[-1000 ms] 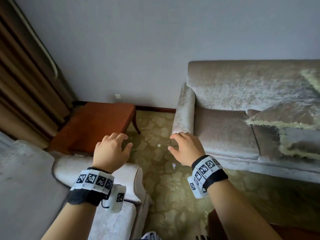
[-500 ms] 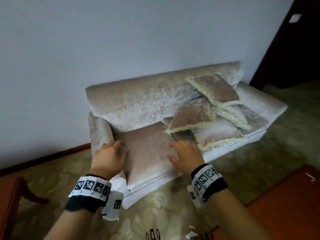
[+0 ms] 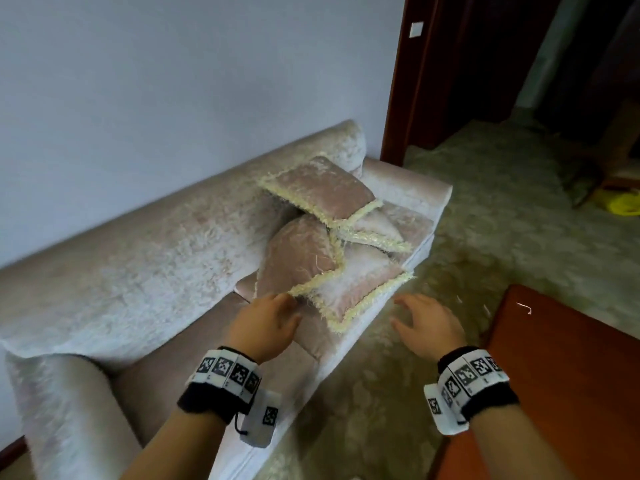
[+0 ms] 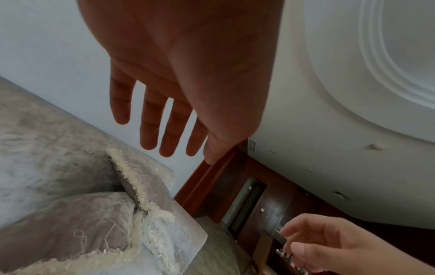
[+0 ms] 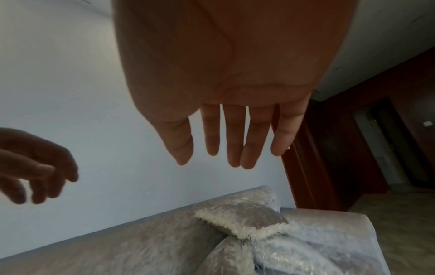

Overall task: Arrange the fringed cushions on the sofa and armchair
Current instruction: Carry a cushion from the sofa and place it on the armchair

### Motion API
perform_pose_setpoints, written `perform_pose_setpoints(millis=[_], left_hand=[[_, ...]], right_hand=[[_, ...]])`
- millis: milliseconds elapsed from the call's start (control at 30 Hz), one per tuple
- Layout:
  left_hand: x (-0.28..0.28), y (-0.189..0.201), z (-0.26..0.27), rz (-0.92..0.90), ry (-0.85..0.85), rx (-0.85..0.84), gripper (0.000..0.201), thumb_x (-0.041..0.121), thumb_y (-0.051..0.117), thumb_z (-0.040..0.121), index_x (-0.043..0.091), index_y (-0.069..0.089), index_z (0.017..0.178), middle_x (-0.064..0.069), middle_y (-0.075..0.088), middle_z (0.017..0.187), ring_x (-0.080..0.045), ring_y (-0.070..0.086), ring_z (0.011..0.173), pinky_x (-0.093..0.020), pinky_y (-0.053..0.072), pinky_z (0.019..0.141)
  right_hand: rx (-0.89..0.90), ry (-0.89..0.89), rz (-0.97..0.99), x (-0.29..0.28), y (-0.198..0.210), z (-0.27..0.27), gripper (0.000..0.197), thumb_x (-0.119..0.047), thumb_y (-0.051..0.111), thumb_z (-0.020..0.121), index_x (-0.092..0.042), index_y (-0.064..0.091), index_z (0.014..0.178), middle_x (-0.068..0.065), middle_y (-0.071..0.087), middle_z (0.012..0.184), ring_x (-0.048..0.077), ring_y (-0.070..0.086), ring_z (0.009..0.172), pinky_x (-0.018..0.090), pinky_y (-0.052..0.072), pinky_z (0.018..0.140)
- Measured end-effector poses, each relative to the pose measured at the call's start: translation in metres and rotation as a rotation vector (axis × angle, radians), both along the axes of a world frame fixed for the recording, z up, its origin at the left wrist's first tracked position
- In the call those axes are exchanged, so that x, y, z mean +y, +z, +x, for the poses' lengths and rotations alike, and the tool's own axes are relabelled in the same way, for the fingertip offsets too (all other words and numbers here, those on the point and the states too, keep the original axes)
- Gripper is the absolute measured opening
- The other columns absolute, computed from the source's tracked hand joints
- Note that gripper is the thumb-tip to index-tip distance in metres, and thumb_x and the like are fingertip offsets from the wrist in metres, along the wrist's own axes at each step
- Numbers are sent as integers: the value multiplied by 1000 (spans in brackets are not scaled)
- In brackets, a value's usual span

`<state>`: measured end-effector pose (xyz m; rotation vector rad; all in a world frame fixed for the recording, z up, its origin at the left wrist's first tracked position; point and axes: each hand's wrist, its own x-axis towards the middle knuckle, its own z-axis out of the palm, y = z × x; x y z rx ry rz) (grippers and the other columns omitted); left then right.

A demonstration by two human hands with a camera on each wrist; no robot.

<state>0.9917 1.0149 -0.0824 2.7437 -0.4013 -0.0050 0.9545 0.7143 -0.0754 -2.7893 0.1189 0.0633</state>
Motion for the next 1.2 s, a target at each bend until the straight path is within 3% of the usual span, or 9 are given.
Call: perform_pose_setpoints(millis=[233,467,633,967,1200], left_hand=[[-13,7,119,25,88,-18,31,49,49,93,30,59,115,7,62,103,-13,61,92,-32,51,75],[-50,8,212,28,103,19,31,49,49,93,31,57,116,9,60,104,-13,60,92,-35,53,76],[-102,0,294,25,41,36,33,50,48,93,31,56,118,8,60,108,-13,60,92,-32,51,76],[-255,-6,473,-69,-128,4,33,49,50,92,27,59,114,3,60,105,-21,61,96,-34,50,77],[-316,-15,566,-63,-95,10,34,51,50,90,27,58,112,1,60,104,-23,60,96,-41,52,80]], right_hand=[[-44,41,94,-22,-5,139,34,-48,58,90,-33,55,120,-6,63,117,15,61,100,40,53,88],[-22,85,121,-52,0,232,33,-45,62,89,-31,56,119,-7,62,113,15,61,98,42,53,88],[-35,49,102,-96,-1,295,36,-46,62,88,-31,57,120,-6,64,113,15,61,100,41,53,88],[-46,-94,-73,-214,39,413,37,-46,56,91,-32,54,125,-6,62,123,21,62,104,35,51,86],[-52,-90,-12,-279,34,505,34,-43,60,91,-32,56,123,-9,62,121,18,61,105,33,52,85]])
